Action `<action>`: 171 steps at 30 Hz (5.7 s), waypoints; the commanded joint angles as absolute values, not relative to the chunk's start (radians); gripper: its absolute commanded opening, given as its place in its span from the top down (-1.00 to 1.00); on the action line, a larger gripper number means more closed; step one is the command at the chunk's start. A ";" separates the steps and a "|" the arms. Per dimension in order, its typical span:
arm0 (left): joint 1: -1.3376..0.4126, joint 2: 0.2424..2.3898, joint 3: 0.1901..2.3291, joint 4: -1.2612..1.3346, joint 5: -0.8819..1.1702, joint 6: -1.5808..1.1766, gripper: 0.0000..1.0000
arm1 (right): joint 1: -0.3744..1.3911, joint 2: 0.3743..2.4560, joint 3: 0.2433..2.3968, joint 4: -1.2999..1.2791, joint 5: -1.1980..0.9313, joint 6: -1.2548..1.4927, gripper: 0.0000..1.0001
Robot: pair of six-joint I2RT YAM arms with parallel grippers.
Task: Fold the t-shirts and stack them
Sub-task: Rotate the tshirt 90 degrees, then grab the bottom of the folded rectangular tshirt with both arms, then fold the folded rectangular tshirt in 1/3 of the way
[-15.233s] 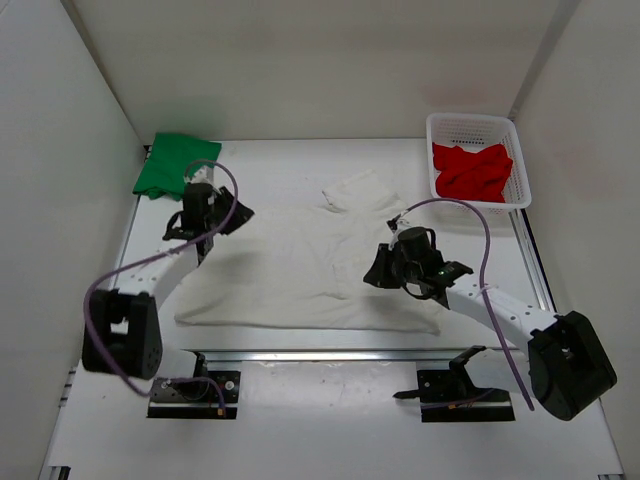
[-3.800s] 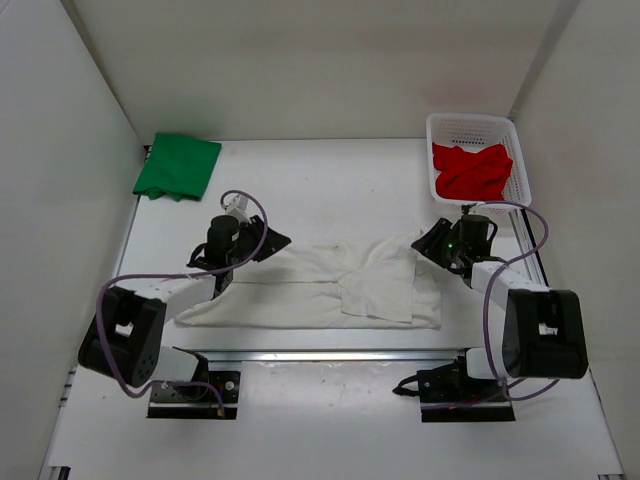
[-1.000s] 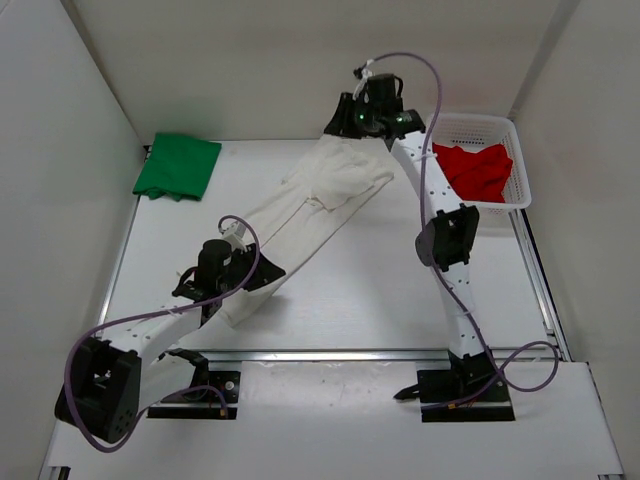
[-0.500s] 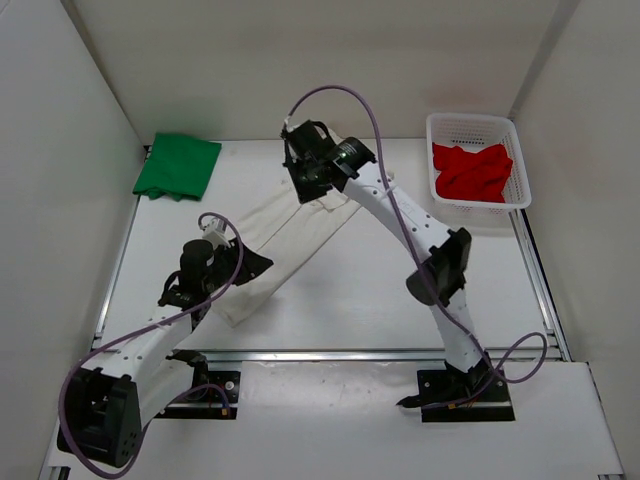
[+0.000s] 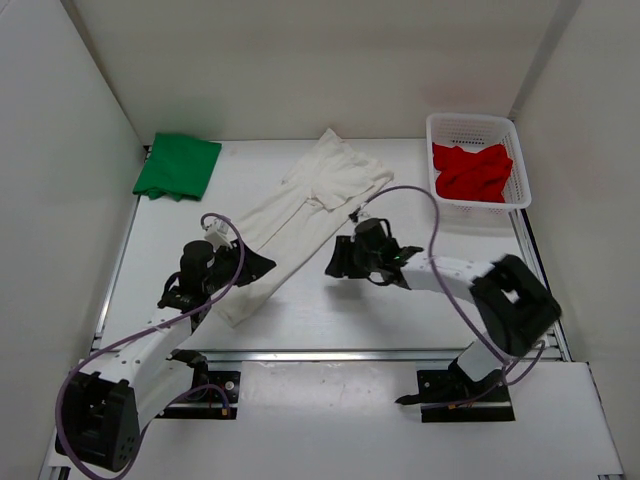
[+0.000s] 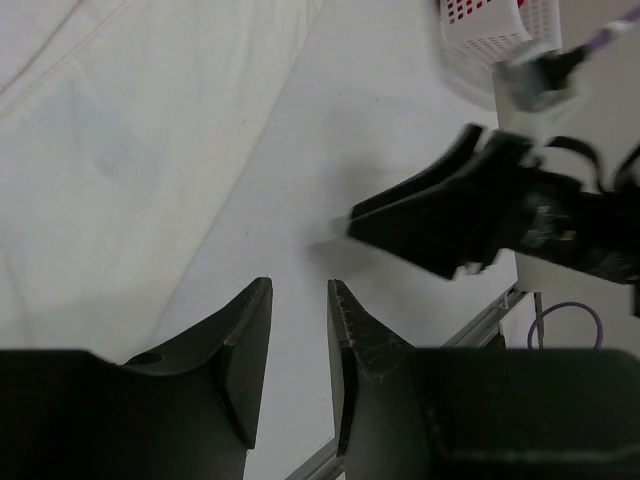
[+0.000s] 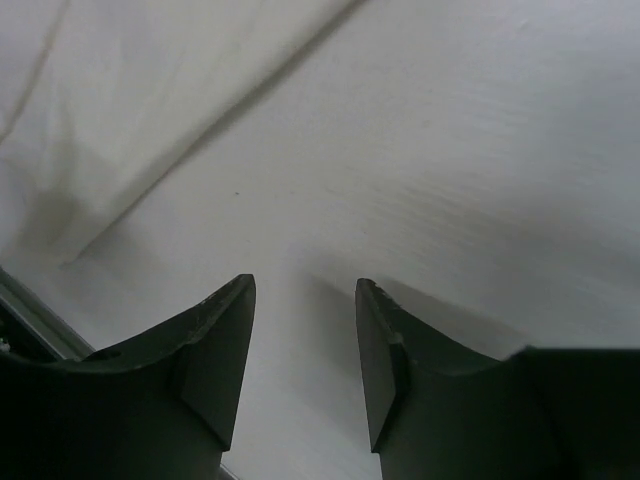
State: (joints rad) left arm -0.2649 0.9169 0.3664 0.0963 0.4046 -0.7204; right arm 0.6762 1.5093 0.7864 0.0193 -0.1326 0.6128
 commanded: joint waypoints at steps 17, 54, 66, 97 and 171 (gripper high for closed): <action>-0.238 0.910 0.348 0.106 0.407 -0.707 0.20 | 0.779 2.011 1.020 0.357 -0.333 0.897 0.72; -0.549 0.835 0.287 -0.267 0.054 -0.563 0.04 | 0.750 0.799 0.375 -0.368 -0.186 0.789 1.00; -0.534 0.838 0.273 -0.239 0.097 -0.558 0.08 | 0.820 1.089 0.385 -0.166 -0.252 0.768 1.00; -0.657 0.983 0.284 -0.229 0.213 -0.560 0.28 | 0.732 0.940 0.229 -0.104 -0.344 0.868 0.43; -0.453 1.784 0.855 0.147 0.235 -0.663 0.42 | 0.324 1.652 0.870 -0.069 -0.360 0.471 1.00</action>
State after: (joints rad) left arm -0.4625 1.8050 0.8986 0.1379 0.2630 -0.6880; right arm 0.3271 1.6444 0.9257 -0.1162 -0.3824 0.4614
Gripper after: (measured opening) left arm 0.292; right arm 0.005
